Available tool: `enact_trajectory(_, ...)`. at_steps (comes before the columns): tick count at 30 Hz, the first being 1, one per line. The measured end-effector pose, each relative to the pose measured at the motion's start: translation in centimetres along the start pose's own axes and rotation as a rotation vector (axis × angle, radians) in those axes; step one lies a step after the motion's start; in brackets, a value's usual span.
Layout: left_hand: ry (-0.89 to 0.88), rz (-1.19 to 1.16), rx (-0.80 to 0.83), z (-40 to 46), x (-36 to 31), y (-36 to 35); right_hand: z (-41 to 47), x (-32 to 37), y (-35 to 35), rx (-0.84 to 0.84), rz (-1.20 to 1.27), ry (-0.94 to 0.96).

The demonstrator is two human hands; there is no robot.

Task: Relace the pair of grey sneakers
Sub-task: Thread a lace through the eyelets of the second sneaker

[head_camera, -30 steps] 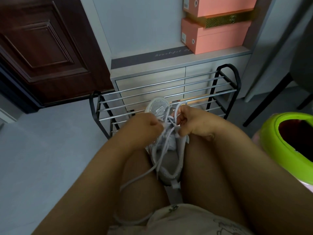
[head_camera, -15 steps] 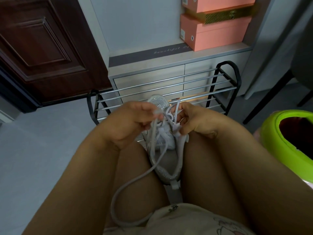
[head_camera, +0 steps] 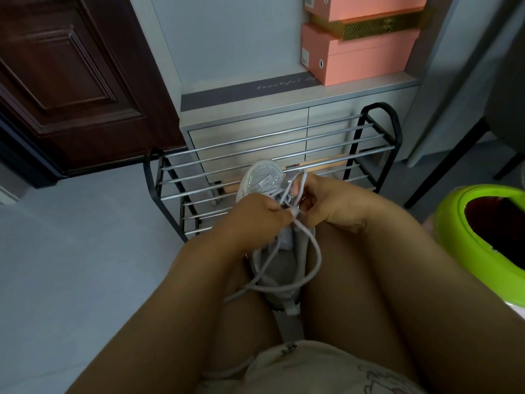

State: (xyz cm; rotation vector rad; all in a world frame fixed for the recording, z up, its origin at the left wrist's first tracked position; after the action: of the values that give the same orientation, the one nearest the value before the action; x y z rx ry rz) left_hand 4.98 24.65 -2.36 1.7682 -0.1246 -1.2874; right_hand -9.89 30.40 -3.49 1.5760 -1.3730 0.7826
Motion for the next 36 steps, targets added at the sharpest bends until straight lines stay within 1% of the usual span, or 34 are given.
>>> enact_trajectory(5, 0.102, -0.228, -0.075, -0.1, -0.1, 0.4, 0.0, -0.2, 0.3, 0.043, 0.002, 0.0)
enact_trajectory(6, 0.136, -0.329, -0.107, -0.2, -0.2, 0.7, 0.0, -0.2, 0.3, 0.05, 0.006, 0.0)
enact_trajectory(8, 0.184, -0.623, -0.166, -0.7, -0.5, 1.8, 0.0, -0.2, 0.3, 0.058, 0.007, 0.002)
enact_trajectory(9, 0.176, -0.767, -0.177, -1.0, -0.6, 2.7, 0.0, -0.2, 0.3, 0.06, 0.01, 0.004)
enact_trajectory(11, 0.108, -0.981, -0.17, -1.7, -1.0, 4.7, 0.1, -0.2, 0.3, 0.046, 0.021, -0.007)
enact_trajectory(13, 0.032, -1.093, -0.156, -2.3, -1.2, 6.6, 0.2, -0.3, 0.4, 0.026, 0.032, -0.03)
enact_trajectory(17, -0.084, -1.155, -0.093, -3.2, -1.8, 8.2, 0.2, -0.4, 0.4, 0.005, 0.015, -0.065)
enact_trajectory(20, -0.093, -1.209, -0.059, -3.4, -1.9, 8.1, 0.1, -0.3, 0.3, -0.005, 0.021, -0.085)
enact_trajectory(23, -0.125, -1.32, -0.063, -3.5, -2.0, 8.5, -0.2, 0.0, 0.2, -0.023, 0.021, -0.081)
enact_trajectory(26, -0.193, -1.348, -0.127, -3.5, -2.1, 9.4, -0.7, 0.4, 0.0, -0.051, -0.059, -0.079)
enact_trajectory(29, -0.215, -1.37, -0.236, -3.2, -2.2, 9.9, -1.2, 1.0, -0.3, -0.118, -0.202, -0.079)
enact_trajectory(32, -0.203, -1.36, -0.381, -2.6, -2.3, 9.7, -2.0, 2.4, -0.9, -0.218, -0.266, 0.044)
enact_trajectory(34, -0.204, -1.399, -0.417, -2.1, -2.6, 9.0, -2.7, 3.6, -2.0, -0.189, -0.252, 0.158)
enact_trajectory(36, -0.222, -1.442, -0.425, -1.6, -2.9, 8.1, -3.1, 4.4, -3.5, -0.079, -0.243, 0.218)
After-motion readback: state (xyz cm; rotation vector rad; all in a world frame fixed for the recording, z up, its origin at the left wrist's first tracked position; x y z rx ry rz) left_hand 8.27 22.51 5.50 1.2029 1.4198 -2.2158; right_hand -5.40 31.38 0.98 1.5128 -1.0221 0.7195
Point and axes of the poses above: each hand's wrist, its own z-axis towards the middle knuckle, its own y-axis out of the back of the hand, x = y × z, the point moved 1 cm from there along z, towards the middle knuckle, and after that the axes turned 14 degrees about -y, right-handed, at the moved point
